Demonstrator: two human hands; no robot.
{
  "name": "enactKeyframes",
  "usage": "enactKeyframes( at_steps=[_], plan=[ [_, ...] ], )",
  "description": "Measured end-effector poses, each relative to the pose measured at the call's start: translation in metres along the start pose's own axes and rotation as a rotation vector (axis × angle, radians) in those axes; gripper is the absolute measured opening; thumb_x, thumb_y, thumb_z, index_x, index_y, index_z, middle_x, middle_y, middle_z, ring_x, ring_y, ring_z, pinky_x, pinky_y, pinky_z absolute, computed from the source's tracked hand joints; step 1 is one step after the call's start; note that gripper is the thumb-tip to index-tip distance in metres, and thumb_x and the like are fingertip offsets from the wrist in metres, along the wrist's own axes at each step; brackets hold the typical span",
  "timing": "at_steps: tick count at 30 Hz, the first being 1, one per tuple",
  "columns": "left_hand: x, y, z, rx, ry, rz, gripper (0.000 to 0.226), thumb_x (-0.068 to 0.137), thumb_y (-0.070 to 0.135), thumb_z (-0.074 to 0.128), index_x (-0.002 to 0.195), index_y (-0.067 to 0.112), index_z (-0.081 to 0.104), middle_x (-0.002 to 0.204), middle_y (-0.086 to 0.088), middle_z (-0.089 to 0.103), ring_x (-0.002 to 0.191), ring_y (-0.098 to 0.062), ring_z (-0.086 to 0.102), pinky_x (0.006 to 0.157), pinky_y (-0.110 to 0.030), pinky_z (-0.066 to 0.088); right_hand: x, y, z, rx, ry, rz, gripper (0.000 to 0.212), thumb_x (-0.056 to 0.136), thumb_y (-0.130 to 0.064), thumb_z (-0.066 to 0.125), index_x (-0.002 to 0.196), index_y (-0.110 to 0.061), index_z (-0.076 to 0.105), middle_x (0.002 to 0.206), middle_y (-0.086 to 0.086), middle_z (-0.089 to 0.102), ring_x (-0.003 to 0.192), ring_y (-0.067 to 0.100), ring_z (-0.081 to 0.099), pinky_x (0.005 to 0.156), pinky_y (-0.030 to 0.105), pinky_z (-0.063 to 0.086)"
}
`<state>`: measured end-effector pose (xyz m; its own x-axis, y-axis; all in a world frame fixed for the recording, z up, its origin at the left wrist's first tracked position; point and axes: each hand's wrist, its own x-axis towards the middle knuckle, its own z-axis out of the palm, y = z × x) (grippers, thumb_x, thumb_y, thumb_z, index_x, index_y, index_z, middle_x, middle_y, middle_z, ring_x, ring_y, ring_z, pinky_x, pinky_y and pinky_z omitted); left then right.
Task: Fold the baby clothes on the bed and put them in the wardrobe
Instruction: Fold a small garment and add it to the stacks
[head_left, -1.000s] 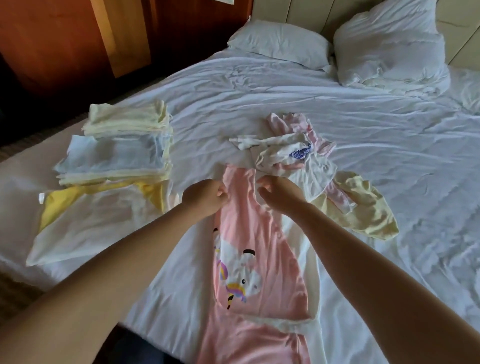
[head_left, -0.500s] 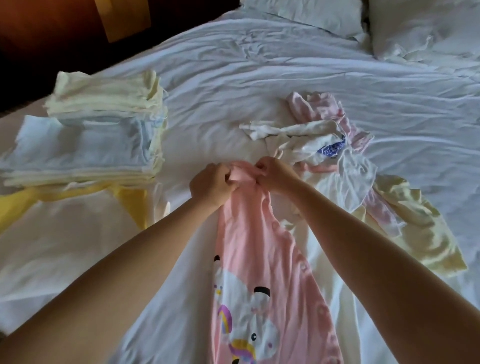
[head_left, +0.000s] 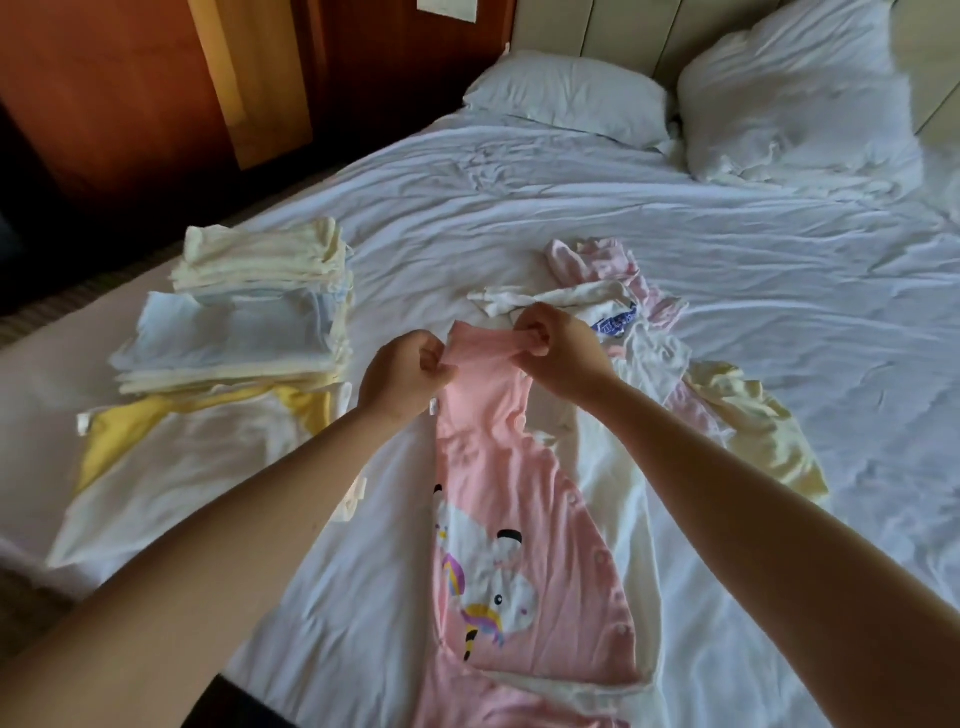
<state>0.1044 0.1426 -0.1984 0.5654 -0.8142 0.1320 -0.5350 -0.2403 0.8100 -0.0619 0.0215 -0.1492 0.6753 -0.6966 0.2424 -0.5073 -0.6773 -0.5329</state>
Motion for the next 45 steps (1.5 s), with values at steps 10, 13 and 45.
enactKeyframes(
  at_steps=[10, 13, 45],
  plan=[
    [-0.095, -0.001, -0.015, 0.34, -0.198, 0.28, 0.012, 0.078, 0.022, 0.075, 0.085, 0.019, 0.066, 0.077, 0.009, 0.064, 0.077, -0.017, 0.064, 0.057, -0.019, 0.036, -0.118, -0.015, -0.002, -0.193, -0.22, -0.11, 0.024, 0.077, -0.015, 0.062, 0.098, -0.025, 0.067, 0.101, -0.008, 0.066, 0.091, 0.018, 0.062, 0.065, 0.025, 0.041],
    [-0.112, -0.013, 0.0, 0.481, -0.273, 0.303, 0.013, 0.079, 0.018, 0.069, 0.093, 0.02, 0.07, 0.093, 0.003, 0.071, 0.09, -0.023, 0.066, 0.066, -0.025, 0.039, -0.146, -0.006, 0.017, -0.249, -0.288, -0.112, 0.024, 0.081, -0.021, 0.061, 0.103, -0.029, 0.066, 0.11, -0.01, 0.064, 0.102, 0.015, 0.06, 0.075, 0.027, 0.045],
    [-0.042, -0.032, 0.042, 0.639, -0.138, 0.174, 0.029, 0.086, 0.008, 0.056, 0.112, 0.019, 0.063, 0.116, -0.004, 0.056, 0.106, -0.029, 0.056, 0.082, -0.037, 0.043, -0.069, 0.045, 0.048, -0.333, -0.234, -0.084, 0.039, 0.079, -0.023, 0.059, 0.115, -0.033, 0.069, 0.118, -0.008, 0.068, 0.12, 0.016, 0.051, 0.108, 0.033, 0.024]
  ],
)
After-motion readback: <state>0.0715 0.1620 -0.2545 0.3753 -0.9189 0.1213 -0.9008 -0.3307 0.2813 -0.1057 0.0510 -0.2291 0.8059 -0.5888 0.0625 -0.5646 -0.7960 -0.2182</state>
